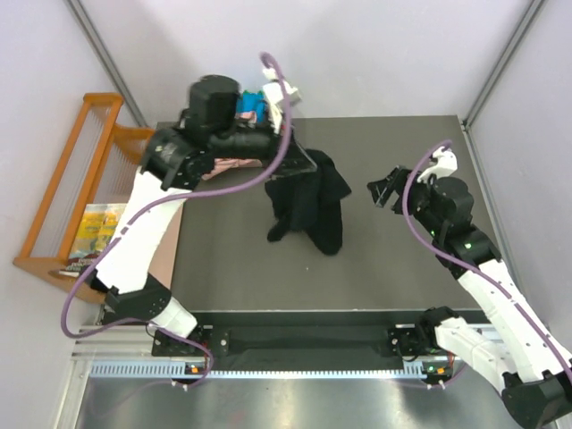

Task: Fold and stack the t-shirts
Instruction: Move the tshirt to the center of the board

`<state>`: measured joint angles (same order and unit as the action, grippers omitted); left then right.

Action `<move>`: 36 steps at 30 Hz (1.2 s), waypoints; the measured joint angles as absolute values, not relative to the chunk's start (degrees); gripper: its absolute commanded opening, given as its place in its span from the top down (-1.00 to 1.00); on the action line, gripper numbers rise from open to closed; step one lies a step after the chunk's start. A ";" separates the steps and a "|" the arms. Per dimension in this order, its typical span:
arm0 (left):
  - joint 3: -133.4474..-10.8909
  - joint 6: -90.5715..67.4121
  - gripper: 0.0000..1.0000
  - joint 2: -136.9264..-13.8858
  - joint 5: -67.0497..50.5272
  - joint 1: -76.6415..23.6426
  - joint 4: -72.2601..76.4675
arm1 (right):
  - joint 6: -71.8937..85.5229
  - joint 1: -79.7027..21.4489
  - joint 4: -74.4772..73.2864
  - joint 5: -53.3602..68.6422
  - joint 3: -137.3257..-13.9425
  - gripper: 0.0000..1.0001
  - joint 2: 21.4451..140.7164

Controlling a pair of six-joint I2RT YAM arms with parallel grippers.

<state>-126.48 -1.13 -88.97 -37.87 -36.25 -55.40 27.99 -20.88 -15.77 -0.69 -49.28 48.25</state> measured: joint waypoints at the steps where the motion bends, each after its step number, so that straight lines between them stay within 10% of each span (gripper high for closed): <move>1: -125.71 -1.13 0.92 -89.58 -37.56 -37.56 -56.14 | 28.21 -20.88 -15.57 -1.26 -48.99 -0.75 47.55; 21: -143.74 4.67 1.00 -102.85 -20.03 -57.56 -56.77 | 28.01 -20.88 -14.63 -10.39 -47.22 -0.86 39.83; 36: -77.52 10.98 1.00 -94.48 -23.03 -28.08 -57.67 | 26.52 -20.88 -17.06 -12.10 -47.24 -0.98 39.27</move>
<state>-77.52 10.98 -94.48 -23.03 -28.08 -57.67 26.52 -20.88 -17.06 -12.10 -47.24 39.27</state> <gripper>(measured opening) 0.167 0.987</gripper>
